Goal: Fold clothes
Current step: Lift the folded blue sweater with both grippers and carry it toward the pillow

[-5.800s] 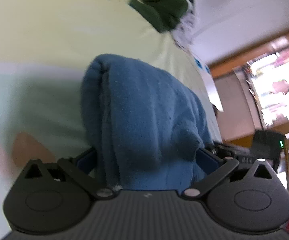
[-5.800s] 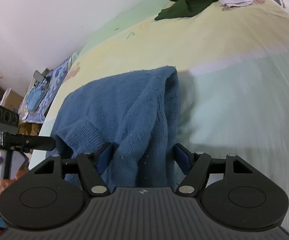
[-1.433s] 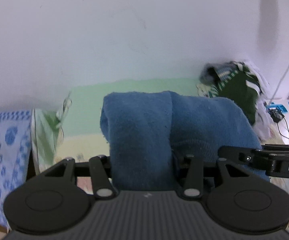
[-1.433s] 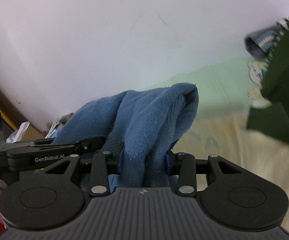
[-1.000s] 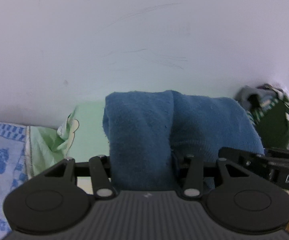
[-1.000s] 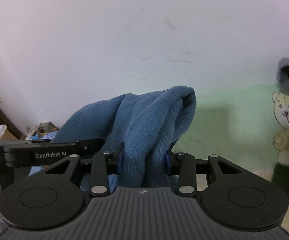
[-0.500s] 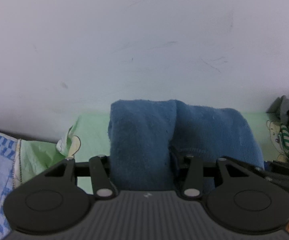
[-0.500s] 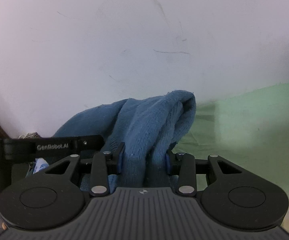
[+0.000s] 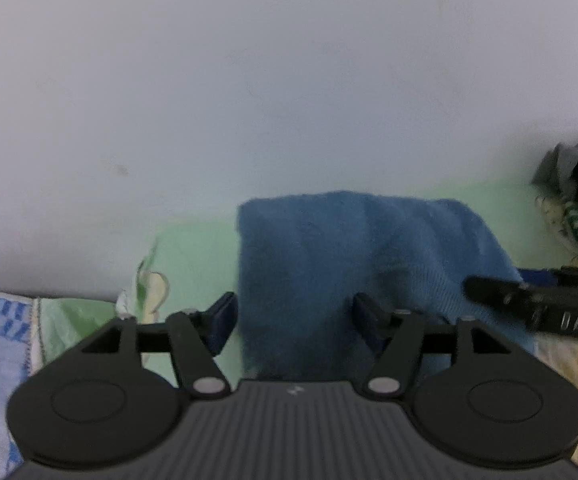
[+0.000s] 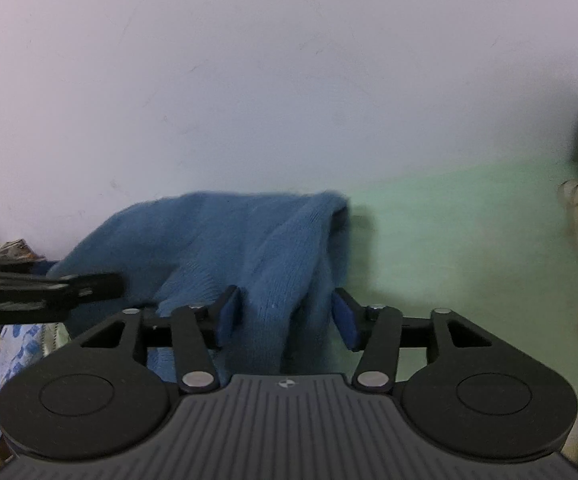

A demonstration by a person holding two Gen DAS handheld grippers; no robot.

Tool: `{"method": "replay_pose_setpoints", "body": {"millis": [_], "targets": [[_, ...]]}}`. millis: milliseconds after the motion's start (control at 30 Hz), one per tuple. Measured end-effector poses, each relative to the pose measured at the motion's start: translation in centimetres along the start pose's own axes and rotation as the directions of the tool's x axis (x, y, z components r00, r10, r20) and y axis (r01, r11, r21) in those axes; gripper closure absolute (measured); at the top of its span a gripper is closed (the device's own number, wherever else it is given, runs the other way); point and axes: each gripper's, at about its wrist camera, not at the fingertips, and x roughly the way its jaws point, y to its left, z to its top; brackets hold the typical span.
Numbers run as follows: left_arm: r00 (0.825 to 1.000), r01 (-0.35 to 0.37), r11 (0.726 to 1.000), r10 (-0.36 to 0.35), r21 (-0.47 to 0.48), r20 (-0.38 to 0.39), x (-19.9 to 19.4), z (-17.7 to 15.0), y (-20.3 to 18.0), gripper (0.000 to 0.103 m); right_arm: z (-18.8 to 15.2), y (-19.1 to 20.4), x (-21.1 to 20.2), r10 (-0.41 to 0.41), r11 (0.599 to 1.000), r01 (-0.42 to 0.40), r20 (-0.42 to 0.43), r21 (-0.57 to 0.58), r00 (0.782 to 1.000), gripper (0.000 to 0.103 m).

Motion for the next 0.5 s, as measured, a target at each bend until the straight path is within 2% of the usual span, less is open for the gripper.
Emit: {"method": "replay_pose_setpoints", "body": {"millis": [67,133,200,267,367,433,500], "targets": [[0.999,-0.009,1.0,0.009,-0.01,0.045,-2.0,-0.2,1.3,0.03,0.6,0.4,-1.8,-0.032,0.999,0.034,0.063,-0.03,0.997,0.048],[0.994,-0.027,1.0,0.028,-0.013,0.105,-3.6,0.4,1.9,0.04,1.5,1.0,-3.4,-0.029,0.997,0.037,0.117,-0.069,0.993,0.052],[0.989,-0.023,0.999,0.027,-0.03,0.148,-4.4,1.5,2.0,0.043,1.6,2.5,-3.3,-0.01,0.992,0.023,0.106,-0.122,0.994,0.053],[0.989,-0.005,0.999,0.012,-0.048,0.146,-3.7,2.2,1.7,0.042,1.7,4.1,-3.2,0.009,0.985,0.008,0.093,-0.175,0.996,0.053],[0.998,-0.033,0.999,0.035,-0.039,0.059,-0.5,1.4,0.4,0.042,1.0,6.1,-2.5,0.028,0.971,-0.015,0.052,-0.237,0.998,0.053],[0.998,-0.055,0.998,0.055,-0.028,-0.015,1.9,0.5,-0.3,0.047,0.1,7.3,-2.0,0.037,0.962,-0.031,0.017,-0.273,0.999,0.054],[0.999,-0.049,0.998,0.048,-0.043,-0.025,2.3,-0.8,-0.4,0.047,-0.3,7.4,-1.1,0.018,0.957,-0.029,-0.04,-0.289,0.999,0.055]]}}
